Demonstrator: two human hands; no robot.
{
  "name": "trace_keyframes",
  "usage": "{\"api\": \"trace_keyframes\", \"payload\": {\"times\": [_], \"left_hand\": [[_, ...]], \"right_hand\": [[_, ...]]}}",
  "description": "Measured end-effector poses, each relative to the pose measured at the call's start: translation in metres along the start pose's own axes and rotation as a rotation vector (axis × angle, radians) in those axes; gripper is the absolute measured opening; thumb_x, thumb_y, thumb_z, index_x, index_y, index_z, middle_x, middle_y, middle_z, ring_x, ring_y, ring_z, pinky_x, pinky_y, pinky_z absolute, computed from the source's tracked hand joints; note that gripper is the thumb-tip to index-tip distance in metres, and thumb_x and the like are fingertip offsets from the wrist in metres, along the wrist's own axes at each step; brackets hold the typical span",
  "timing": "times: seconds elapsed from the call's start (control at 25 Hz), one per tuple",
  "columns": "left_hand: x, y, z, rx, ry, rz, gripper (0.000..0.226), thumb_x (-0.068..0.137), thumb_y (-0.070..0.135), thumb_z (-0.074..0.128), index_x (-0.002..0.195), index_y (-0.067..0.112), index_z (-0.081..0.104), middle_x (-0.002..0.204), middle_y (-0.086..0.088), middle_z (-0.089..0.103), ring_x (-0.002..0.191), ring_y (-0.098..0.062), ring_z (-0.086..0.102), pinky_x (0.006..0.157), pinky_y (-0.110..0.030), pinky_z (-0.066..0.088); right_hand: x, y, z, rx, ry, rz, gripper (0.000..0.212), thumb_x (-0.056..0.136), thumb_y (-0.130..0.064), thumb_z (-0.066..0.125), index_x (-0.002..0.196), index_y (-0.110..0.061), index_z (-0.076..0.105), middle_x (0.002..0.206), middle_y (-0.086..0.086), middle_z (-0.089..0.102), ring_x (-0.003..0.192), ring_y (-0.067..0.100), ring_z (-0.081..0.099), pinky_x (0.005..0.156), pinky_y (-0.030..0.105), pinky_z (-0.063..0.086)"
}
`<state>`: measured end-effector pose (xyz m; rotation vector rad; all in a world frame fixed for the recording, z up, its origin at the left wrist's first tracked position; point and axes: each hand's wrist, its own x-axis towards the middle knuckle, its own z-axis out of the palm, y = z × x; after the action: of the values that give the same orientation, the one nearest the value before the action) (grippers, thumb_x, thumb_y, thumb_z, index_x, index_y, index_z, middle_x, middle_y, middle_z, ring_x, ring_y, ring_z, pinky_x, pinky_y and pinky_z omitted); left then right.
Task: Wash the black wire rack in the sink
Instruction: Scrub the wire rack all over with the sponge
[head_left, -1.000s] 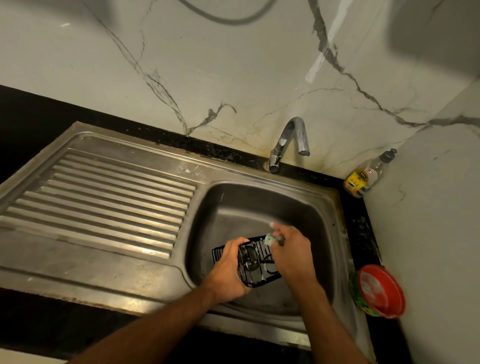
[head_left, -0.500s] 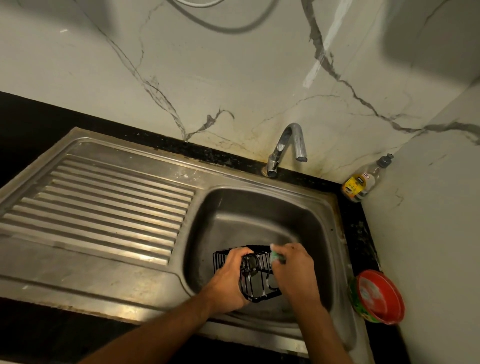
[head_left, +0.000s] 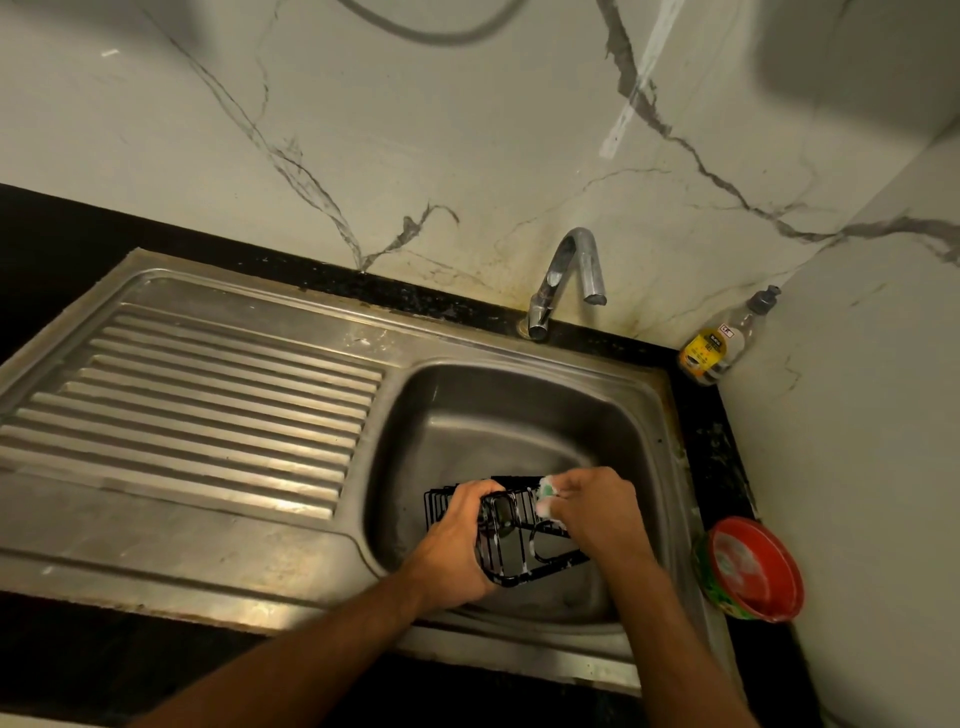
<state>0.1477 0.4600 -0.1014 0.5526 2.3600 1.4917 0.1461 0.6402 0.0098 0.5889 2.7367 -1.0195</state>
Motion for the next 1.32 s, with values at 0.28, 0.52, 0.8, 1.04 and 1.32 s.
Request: {"api": "trace_keyframes", "payload": {"times": [0.28,0.52,0.8,1.04,1.32], "left_hand": [[0.000,-0.002,-0.001,-0.037,0.028,-0.028,0.100,0.058,0.038,0.091,0.129,0.064,0.026,0.132,0.028,0.039,0.114,0.004,0.059,0.101,-0.029,0.052],[0.000,-0.002,0.000,-0.058,0.009,-0.036,0.101,0.058,0.037,0.092,0.131,0.063,0.027,0.134,0.020,0.043,0.112,0.000,0.062,0.100,-0.032,0.054],[0.000,0.000,-0.001,-0.037,-0.019,-0.023,0.100,0.059,0.046,0.093,0.134,0.058,0.027,0.137,0.024,0.038,0.114,0.004,0.059,0.103,-0.029,0.052],[0.000,0.000,-0.003,-0.021,-0.018,-0.019,0.100,0.058,0.041,0.093,0.127,0.066,0.025,0.134,0.026,0.037,0.109,0.004,0.061,0.099,-0.028,0.053],[0.000,-0.002,-0.001,-0.067,-0.011,-0.045,0.101,0.055,0.035,0.091,0.128,0.064,0.027,0.133,0.020,0.043,0.105,-0.002,0.064,0.096,-0.030,0.055]], "right_hand": [[-0.011,0.015,0.012,0.321,0.116,0.017,0.019,0.083,-0.021,0.077,0.099,-0.031,0.077,0.087,-0.016,0.076,0.082,0.001,0.070,0.086,0.032,0.058],[-0.004,0.018,-0.003,0.202,0.155,0.023,0.022,0.086,-0.018,0.075,0.106,-0.026,0.075,0.098,-0.015,0.072,0.083,-0.004,0.064,0.073,0.009,0.049],[0.019,0.013,-0.005,-0.267,0.021,0.085,0.010,0.089,-0.018,0.068,0.092,-0.018,0.077,0.081,-0.001,0.070,0.066,0.007,0.064,0.055,0.018,0.048],[0.016,0.020,0.004,-0.174,0.068,0.062,0.018,0.089,-0.019,0.063,0.077,-0.011,0.075,0.068,0.002,0.070,0.063,0.017,0.068,0.062,0.033,0.059],[0.004,0.027,-0.004,0.272,0.278,0.109,0.016,0.092,-0.016,0.066,0.098,-0.026,0.077,0.074,-0.006,0.072,0.056,0.006,0.060,0.049,0.011,0.045]]}}
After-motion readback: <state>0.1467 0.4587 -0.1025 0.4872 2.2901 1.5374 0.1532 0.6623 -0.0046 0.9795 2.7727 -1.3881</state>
